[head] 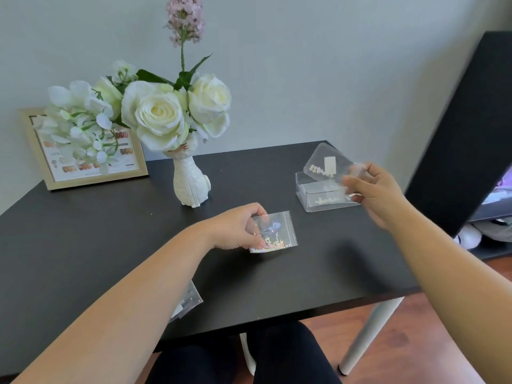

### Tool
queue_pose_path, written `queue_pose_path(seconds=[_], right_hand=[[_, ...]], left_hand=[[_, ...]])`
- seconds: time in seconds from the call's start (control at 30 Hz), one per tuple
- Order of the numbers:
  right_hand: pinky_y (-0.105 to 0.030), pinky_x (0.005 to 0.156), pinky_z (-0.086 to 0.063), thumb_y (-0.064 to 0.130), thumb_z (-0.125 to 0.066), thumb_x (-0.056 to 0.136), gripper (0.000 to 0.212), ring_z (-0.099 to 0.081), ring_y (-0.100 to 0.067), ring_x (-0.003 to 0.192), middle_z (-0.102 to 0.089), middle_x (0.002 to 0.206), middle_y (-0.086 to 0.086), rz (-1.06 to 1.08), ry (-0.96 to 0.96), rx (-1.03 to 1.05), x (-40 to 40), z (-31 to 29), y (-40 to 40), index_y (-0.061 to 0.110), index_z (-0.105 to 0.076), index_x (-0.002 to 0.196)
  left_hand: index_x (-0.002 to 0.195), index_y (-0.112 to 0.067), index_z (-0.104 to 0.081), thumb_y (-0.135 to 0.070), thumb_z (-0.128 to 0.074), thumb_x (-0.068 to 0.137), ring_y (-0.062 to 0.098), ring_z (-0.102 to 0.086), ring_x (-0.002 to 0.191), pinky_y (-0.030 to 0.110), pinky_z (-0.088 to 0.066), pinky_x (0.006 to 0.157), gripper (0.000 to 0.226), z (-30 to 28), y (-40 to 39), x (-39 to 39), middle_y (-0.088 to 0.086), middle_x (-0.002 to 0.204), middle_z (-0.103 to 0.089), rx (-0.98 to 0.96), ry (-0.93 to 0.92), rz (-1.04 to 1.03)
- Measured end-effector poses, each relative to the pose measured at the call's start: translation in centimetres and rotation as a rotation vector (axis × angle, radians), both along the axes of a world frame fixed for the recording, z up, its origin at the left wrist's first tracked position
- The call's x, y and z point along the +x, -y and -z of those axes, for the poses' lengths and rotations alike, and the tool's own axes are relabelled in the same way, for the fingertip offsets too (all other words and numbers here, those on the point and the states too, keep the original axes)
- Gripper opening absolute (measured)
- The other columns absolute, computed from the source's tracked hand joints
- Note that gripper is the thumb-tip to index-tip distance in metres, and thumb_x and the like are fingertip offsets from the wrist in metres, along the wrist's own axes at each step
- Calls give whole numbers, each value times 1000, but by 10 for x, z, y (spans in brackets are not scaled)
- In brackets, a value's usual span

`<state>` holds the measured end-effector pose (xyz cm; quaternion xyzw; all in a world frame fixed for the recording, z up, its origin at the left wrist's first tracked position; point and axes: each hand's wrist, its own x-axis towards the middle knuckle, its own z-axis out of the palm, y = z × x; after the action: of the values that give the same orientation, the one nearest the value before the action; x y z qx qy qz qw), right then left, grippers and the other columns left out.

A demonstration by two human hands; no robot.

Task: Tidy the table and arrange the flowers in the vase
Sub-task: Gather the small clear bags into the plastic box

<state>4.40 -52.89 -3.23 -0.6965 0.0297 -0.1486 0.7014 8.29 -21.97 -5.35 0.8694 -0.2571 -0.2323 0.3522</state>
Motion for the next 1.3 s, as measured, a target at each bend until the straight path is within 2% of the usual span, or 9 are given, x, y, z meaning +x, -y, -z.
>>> queue_pose_path(seconds=[0.2,0.33,0.43,0.6,0.77,0.9,1.03,1.17,1.3], right_hand=[[-35,68,-45,11,-61,89,18,-54,-19,70,-64,87,-14,202,-20,-304,28,-10,41,28,-59,95],[-29,73,-44,16,-50,93,17,-57,-25,98,-65,94,1,194,-48,-516,45,-4,52,27,-62,99],[-38,95,-30,25,-43,93,24,-36,-25,120,-57,110,5,241,-160,-735,56,6,55,36,-64,89],[-37,104,-12,35,-48,87,22,-21,-15,133,-44,134,14,314,-301,-794,62,20,59,42,-61,71],[-41,109,-8,36,-43,89,21,-10,-19,140,-31,151,8,297,-371,-954,66,27,67,42,-62,93],[-46,112,-7,34,-45,89,39,-7,-24,143,-21,157,3,331,-366,-1002,68,32,68,43,-49,127],[-49,112,-9,39,-43,92,41,-10,-25,143,-23,157,3,380,-315,-942,63,40,65,41,-45,133],[-49,111,-11,38,-40,95,38,-12,-23,143,-25,157,4,351,-237,-940,56,49,62,39,-47,133],[-44,112,-15,32,-43,97,35,-20,-25,141,-31,155,-1,356,-61,-933,49,54,53,32,-52,131]], left_hand=[[115,-43,-48,-29,-74,79,-1,-63,76,33,-53,78,47,-26,34,15,-18,88,-70,62,160,71],[125,-51,-39,-30,-74,78,9,-64,87,31,-51,76,63,-45,56,19,-14,95,-70,-50,185,99],[128,-57,-37,-29,-74,76,3,-63,90,23,-45,71,69,-51,74,20,-21,106,-62,-108,255,69],[118,-50,-53,-25,-71,82,-3,-63,64,17,-41,62,48,-43,102,32,-15,127,-56,-185,358,-3],[119,-34,-62,-13,-67,86,-5,-53,63,15,-47,62,40,-41,126,52,-15,131,-59,-215,348,-55],[118,-31,-63,-2,-57,88,8,-59,104,27,-53,82,42,-41,143,62,-10,134,-59,-236,319,-107],[119,-32,-60,-9,-53,94,19,-57,111,29,-51,79,35,-31,155,68,-4,137,-56,-231,255,-127],[134,-49,-46,-34,-41,99,21,-28,135,41,-30,107,39,-10,152,66,-15,145,-48,-159,251,-204],[144,-51,-30,-42,-39,99,20,-17,145,47,-16,117,47,-5,134,62,-17,154,-39,-215,235,-261]])
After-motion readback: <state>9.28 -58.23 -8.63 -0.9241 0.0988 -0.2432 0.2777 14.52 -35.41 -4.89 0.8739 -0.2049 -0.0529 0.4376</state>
